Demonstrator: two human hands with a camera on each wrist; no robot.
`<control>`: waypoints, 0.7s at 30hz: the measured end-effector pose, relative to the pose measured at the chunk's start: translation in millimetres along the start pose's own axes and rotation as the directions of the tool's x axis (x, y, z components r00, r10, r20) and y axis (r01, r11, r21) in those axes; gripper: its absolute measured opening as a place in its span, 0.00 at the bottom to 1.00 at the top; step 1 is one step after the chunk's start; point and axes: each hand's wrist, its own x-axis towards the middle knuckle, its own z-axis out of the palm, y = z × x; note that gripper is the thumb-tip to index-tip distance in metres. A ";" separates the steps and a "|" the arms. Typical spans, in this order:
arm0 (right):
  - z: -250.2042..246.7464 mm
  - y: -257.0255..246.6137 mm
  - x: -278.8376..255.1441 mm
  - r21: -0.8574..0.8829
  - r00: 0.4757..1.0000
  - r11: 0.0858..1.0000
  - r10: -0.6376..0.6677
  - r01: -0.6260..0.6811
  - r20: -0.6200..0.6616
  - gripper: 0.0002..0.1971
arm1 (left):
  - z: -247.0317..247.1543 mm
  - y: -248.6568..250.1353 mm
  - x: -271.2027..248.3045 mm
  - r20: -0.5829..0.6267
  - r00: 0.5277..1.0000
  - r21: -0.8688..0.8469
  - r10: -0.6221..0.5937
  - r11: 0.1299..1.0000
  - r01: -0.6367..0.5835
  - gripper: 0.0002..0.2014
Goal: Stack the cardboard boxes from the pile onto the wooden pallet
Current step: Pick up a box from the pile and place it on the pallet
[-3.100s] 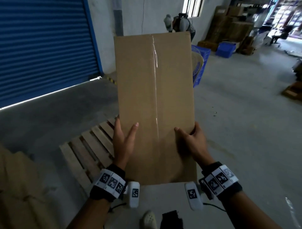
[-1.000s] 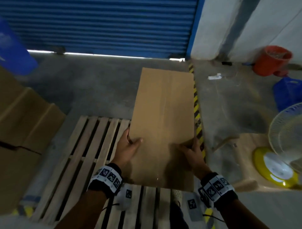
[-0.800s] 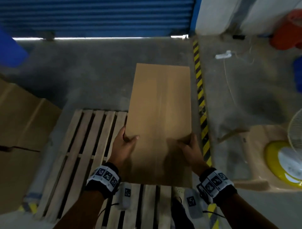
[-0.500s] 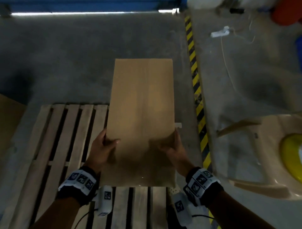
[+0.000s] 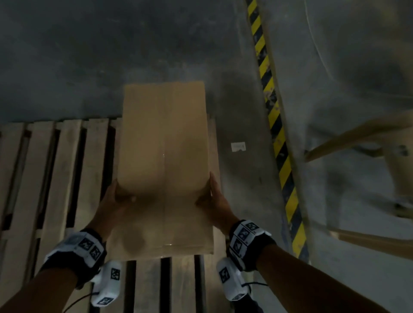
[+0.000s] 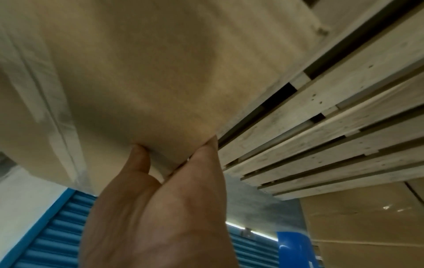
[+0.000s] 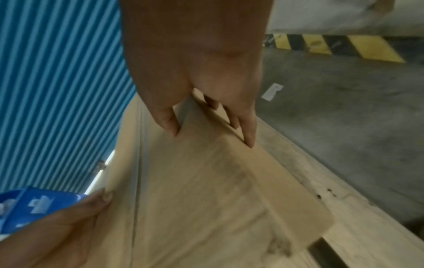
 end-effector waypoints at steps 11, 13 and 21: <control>-22.0 -7.8 22.8 -0.009 0.999 1.000 0.014 -0.014 -0.043 0.50 | 5.0 24.4 16.7 0.094 0.990 -0.128 0.100 0.988 -0.088 0.37; -25.3 -7.9 25.2 -0.014 0.999 1.000 0.010 -0.010 -0.039 0.51 | 5.3 20.1 23.1 0.112 0.987 -0.149 0.113 0.984 -0.096 0.35; -23.0 -5.8 25.5 -0.037 0.999 0.999 0.029 -0.031 -0.042 0.51 | 9.4 25.3 14.1 0.141 0.986 -0.262 0.089 0.964 -0.050 0.36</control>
